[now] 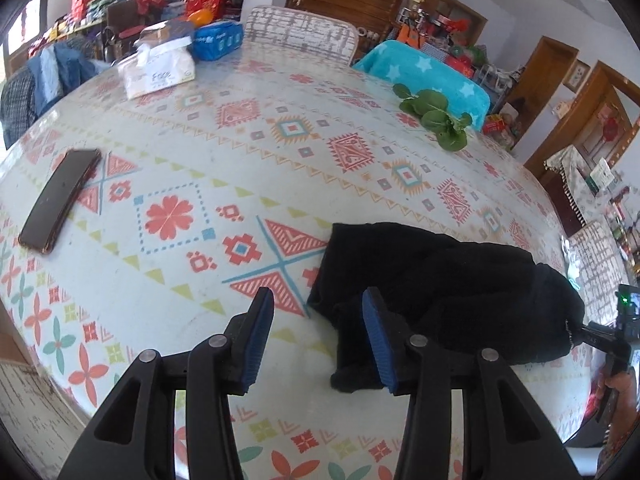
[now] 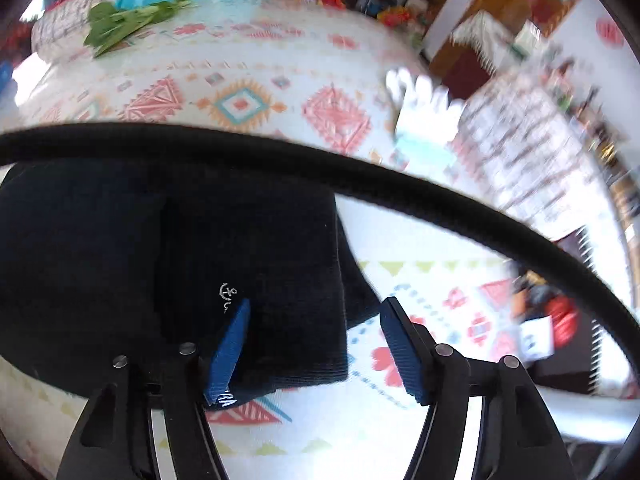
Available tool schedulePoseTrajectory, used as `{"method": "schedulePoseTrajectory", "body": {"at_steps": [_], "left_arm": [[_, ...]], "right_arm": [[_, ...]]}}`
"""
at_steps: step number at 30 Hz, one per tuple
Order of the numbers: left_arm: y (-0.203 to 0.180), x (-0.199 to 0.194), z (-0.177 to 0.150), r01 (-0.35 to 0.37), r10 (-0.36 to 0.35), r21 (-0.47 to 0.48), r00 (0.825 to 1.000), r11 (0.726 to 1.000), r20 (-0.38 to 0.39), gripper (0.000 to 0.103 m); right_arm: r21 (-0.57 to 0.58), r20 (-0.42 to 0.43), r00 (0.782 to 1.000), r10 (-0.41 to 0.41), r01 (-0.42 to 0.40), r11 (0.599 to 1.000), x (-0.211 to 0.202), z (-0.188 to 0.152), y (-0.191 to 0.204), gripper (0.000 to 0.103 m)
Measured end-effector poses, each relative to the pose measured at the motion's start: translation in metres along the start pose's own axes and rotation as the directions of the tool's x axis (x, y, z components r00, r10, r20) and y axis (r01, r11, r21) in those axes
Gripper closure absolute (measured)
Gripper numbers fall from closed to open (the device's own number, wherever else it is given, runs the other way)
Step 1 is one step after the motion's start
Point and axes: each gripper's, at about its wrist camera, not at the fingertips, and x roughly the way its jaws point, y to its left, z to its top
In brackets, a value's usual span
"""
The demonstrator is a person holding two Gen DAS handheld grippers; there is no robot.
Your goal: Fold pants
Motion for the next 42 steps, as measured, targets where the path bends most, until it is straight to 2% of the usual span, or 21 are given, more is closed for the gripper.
{"method": "schedulePoseTrajectory", "body": {"at_steps": [2,3,4,5,7,9,10,12,15,18,19,20,21,22,23,27,29,32,37,40,42], "left_arm": [[0.007,0.003,-0.006,0.011,-0.012,-0.035,1.0,0.999,-0.012,0.058],[0.011,0.007,-0.011,0.021,-0.022,-0.057,0.999,0.998,-0.024,0.058],[0.013,0.01,-0.015,0.025,-0.027,-0.07,0.999,0.997,-0.032,0.058],[0.014,0.013,-0.019,0.026,-0.03,-0.081,0.999,0.996,-0.039,0.058],[0.016,0.017,-0.03,0.03,-0.035,-0.098,0.998,0.995,-0.05,0.058],[0.018,0.018,-0.04,0.038,-0.045,-0.113,0.997,0.993,-0.055,0.058],[0.021,0.017,-0.044,0.042,-0.049,-0.118,0.997,0.992,-0.056,0.058],[0.025,0.013,-0.052,0.041,-0.048,-0.127,0.997,0.991,-0.055,0.058],[0.036,0.005,-0.06,0.047,-0.055,-0.161,0.997,0.986,-0.048,0.058],[0.046,-0.001,-0.065,0.039,-0.048,-0.189,0.998,0.981,-0.043,0.058],[0.05,-0.004,-0.067,0.033,-0.042,-0.196,0.998,0.98,-0.042,0.058],[0.053,-0.005,-0.068,0.025,-0.034,-0.2,0.999,0.98,-0.042,0.058],[0.056,-0.007,-0.069,0.016,-0.025,-0.203,0.999,0.979,-0.041,0.058],[0.059,-0.008,-0.068,0.011,-0.02,-0.207,0.999,0.978,-0.041,0.058],[0.063,-0.009,-0.067,0.009,-0.017,-0.213,0.999,0.977,-0.039,0.058],[0.071,-0.008,-0.058,0.033,-0.04,-0.239,0.999,0.971,-0.023,0.058],[0.071,-0.004,-0.051,0.053,-0.059,-0.245,0.998,0.968,-0.016,0.057],[0.064,0.004,-0.037,0.071,-0.075,-0.235,0.997,0.969,-0.011,0.057],[0.047,0.009,-0.021,0.099,-0.1,-0.204,0.995,0.974,0.003,0.057],[0.042,0.01,-0.016,0.094,-0.096,-0.187,0.995,0.978,-0.003,0.057],[0.039,0.009,-0.012,0.088,-0.09,-0.179,0.996,0.98,-0.004,0.057]], "right_arm": [[-0.101,0.09,0.988,0.13,-0.12,0.988,-0.037,0.011,0.031,0.033],[-0.158,0.114,0.967,0.229,-0.21,0.965,-0.053,0.017,0.049,0.033],[-0.229,0.119,0.928,0.354,-0.321,0.919,-0.07,0.022,0.072,0.033],[-0.292,0.108,0.881,0.46,-0.414,0.862,-0.083,0.027,0.094,0.033],[-0.401,0.045,0.776,0.629,-0.562,0.723,-0.104,0.036,0.147,0.044],[-0.47,-0.044,0.694,0.719,-0.649,0.598,-0.115,0.046,0.196,0.06],[-0.518,-0.085,0.662,0.745,-0.668,0.534,-0.121,0.049,0.224,0.06],[-0.603,-0.161,0.635,0.755,-0.669,0.434,-0.13,0.051,0.278,0.06],[-0.679,-0.239,0.636,0.734,-0.65,0.342,-0.13,0.05,0.334,0.06],[-0.755,-0.269,0.696,0.666,-0.581,0.303,-0.118,0.041,0.372,0.06],[-0.767,-0.27,0.706,0.655,-0.569,0.297,-0.115,0.038,0.378,0.06],[-0.773,-0.278,0.713,0.644,-0.564,0.29,-0.111,0.035,0.381,0.063],[-0.772,-0.295,0.714,0.635,-0.57,0.282,-0.109,0.032,0.387,0.077],[-0.773,-0.292,0.713,0.638,-0.569,0.282,-0.109,0.032,0.386,0.079],[-0.772,-0.285,0.712,0.642,-0.567,0.286,-0.111,0.033,0.384,0.085],[-0.734,-0.248,0.663,0.706,-0.604,0.309,-0.132,0.05,0.364,0.086],[-0.722,-0.221,0.657,0.721,-0.607,0.331,-0.138,0.064,0.36,0.086],[-0.704,-0.199,0.678,0.708,-0.601,0.379,-0.133,0.085,0.369,0.086],[-0.661,-0.232,0.718,0.656,-0.611,0.435,-0.104,0.11,0.397,0.085],[-0.633,-0.251,0.735,0.63,-0.617,0.467,-0.087,0.118,0.412,0.074],[-0.624,-0.225,0.735,0.64,-0.613,0.485,-0.088,0.125,0.409,0.054]]}}
